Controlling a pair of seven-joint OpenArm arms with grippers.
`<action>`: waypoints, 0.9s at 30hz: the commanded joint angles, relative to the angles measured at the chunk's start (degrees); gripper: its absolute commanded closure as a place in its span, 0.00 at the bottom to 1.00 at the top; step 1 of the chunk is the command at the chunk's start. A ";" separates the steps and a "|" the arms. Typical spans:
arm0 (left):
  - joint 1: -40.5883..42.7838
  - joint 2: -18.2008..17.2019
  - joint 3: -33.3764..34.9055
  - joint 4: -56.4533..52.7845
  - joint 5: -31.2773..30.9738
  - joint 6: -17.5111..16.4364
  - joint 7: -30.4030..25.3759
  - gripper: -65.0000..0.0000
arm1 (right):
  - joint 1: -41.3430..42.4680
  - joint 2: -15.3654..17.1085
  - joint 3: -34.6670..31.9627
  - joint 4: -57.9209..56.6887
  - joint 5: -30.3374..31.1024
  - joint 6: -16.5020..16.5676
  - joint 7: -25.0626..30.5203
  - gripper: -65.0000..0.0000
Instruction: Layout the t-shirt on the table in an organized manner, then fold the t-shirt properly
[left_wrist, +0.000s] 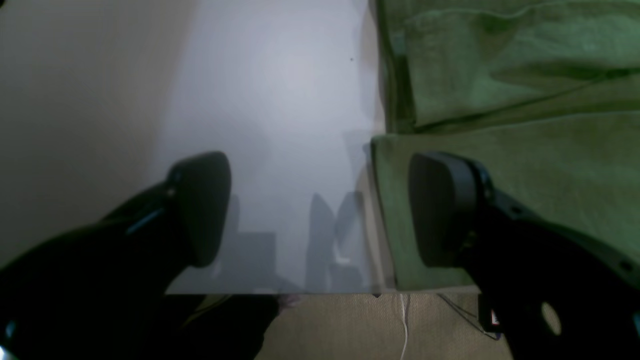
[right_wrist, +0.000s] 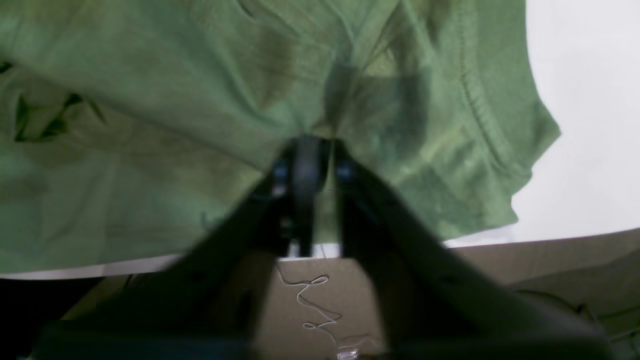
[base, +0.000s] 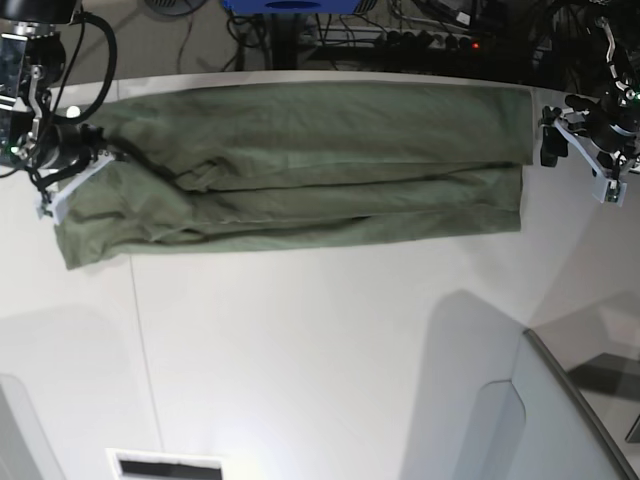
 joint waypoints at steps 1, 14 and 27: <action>-0.16 -0.85 -0.57 0.87 -0.65 0.20 -0.86 0.18 | 1.13 0.86 0.10 1.46 0.04 -0.07 -1.60 0.69; -5.09 -3.58 -1.54 -13.37 -17.18 -6.96 -0.94 0.16 | -1.42 0.51 0.54 15.44 -0.05 -0.34 2.09 0.41; -8.95 -4.46 9.80 -32.80 -17.09 -6.96 -15.71 0.10 | -2.91 0.51 0.19 15.17 -0.05 -0.07 4.73 0.41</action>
